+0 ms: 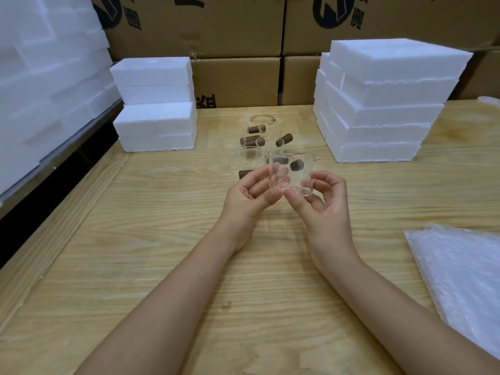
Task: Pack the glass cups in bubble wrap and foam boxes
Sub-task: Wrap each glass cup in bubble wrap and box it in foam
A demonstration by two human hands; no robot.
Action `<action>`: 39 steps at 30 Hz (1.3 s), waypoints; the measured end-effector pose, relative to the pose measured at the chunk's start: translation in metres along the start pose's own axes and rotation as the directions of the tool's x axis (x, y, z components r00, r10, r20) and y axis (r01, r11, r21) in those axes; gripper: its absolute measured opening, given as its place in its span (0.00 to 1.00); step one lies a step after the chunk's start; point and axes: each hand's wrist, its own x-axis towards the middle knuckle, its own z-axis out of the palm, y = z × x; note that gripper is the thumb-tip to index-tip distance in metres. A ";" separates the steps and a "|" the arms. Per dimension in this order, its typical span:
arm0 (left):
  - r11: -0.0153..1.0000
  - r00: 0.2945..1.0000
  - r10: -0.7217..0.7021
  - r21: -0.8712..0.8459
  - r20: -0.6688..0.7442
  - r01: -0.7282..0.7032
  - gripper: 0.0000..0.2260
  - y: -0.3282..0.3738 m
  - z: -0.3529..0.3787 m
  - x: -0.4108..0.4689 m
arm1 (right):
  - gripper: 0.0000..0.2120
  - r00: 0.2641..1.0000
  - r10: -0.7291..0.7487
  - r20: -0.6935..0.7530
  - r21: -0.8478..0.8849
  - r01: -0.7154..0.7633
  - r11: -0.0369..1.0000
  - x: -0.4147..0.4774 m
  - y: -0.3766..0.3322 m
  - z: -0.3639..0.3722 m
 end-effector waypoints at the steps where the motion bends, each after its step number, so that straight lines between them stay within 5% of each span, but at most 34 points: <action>1: 1.000 1.000 0.003 -0.005 -0.005 -0.003 0.41 0.000 0.000 0.001 | 0.26 1.000 0.029 -0.002 0.034 -0.029 0.999 0.001 -0.001 -0.001; 7: 1.000 1.000 -0.026 -0.010 -0.005 0.026 0.49 0.001 0.000 0.001 | 0.20 0.977 0.204 0.069 0.391 -0.215 0.895 0.006 -0.006 -0.002; 10: 0.998 0.998 -0.057 0.011 0.042 0.057 0.43 0.001 0.002 -0.001 | 0.17 0.949 0.273 0.160 0.496 -0.316 0.809 0.006 -0.007 -0.002; 16: 0.998 0.999 -0.035 0.045 0.034 0.034 0.36 0.003 0.002 -0.002 | 0.21 0.922 0.317 0.222 0.489 -0.386 0.782 0.006 -0.007 -0.003; 20: 0.995 1.000 0.005 0.097 -0.010 -0.004 0.21 0.000 0.001 -0.001 | 0.25 0.946 0.265 0.188 0.478 -0.324 0.817 0.006 -0.006 -0.003; 24: 0.996 0.999 0.041 0.083 -0.025 -0.039 0.33 -0.002 0.000 0.000 | 0.25 0.974 0.190 0.124 0.344 -0.222 0.912 0.007 -0.006 -0.003; 29: 0.987 0.996 0.087 0.139 -0.016 -0.084 0.24 -0.005 0.001 0.001 | 0.30 0.988 0.141 0.069 0.161 -0.151 0.975 0.006 -0.006 -0.003; 33: 0.996 0.995 0.084 0.047 -0.060 -0.081 0.43 -0.003 0.005 0.001 | 0.22 0.971 0.209 0.117 0.366 -0.238 0.900 0.009 -0.007 -0.005; 39: 1.000 1.000 0.018 0.001 0.013 -0.018 0.43 0.004 0.007 -0.003 | 0.16 0.927 0.318 0.197 0.471 -0.374 0.799 0.010 -0.009 -0.004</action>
